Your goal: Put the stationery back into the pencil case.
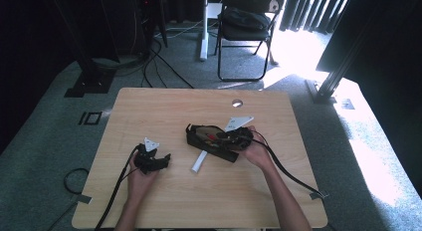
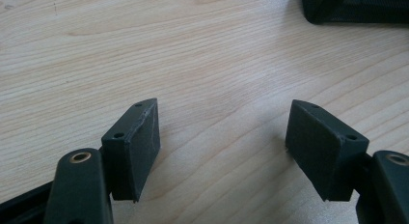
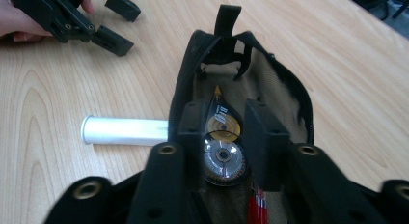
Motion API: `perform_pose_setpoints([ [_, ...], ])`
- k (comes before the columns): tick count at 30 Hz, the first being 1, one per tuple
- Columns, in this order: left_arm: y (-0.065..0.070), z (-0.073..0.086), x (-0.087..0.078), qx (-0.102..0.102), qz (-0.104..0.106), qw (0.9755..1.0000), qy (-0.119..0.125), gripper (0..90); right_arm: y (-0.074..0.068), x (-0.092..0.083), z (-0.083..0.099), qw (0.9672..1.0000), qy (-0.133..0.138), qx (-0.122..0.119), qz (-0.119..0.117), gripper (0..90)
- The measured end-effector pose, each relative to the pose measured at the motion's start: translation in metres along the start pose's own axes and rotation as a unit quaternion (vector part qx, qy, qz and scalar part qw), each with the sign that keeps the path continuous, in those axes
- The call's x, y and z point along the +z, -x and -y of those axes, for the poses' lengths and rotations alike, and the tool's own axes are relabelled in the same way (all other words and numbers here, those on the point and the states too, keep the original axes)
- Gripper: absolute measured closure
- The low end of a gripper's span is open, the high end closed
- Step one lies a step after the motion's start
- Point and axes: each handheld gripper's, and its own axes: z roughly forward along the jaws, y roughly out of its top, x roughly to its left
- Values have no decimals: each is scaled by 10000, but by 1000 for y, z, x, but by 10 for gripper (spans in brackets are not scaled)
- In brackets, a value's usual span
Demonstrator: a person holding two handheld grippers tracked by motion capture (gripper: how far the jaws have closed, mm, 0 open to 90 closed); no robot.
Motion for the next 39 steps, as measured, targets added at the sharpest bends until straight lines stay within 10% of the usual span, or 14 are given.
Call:
perform_pose_setpoints([
  [8,1,0,0,13,10,10000,-26,286,-8,-11,-2,9997,115,79,188,551],
  [28,67,-22,-13,401,1362,9898,95,290,-25,-19,0,9984,-42,-10,565,473],
  [39,93,-17,4,874,1226,9885,-142,354,-34,-27,1,9982,-1,-112,585,450],
])
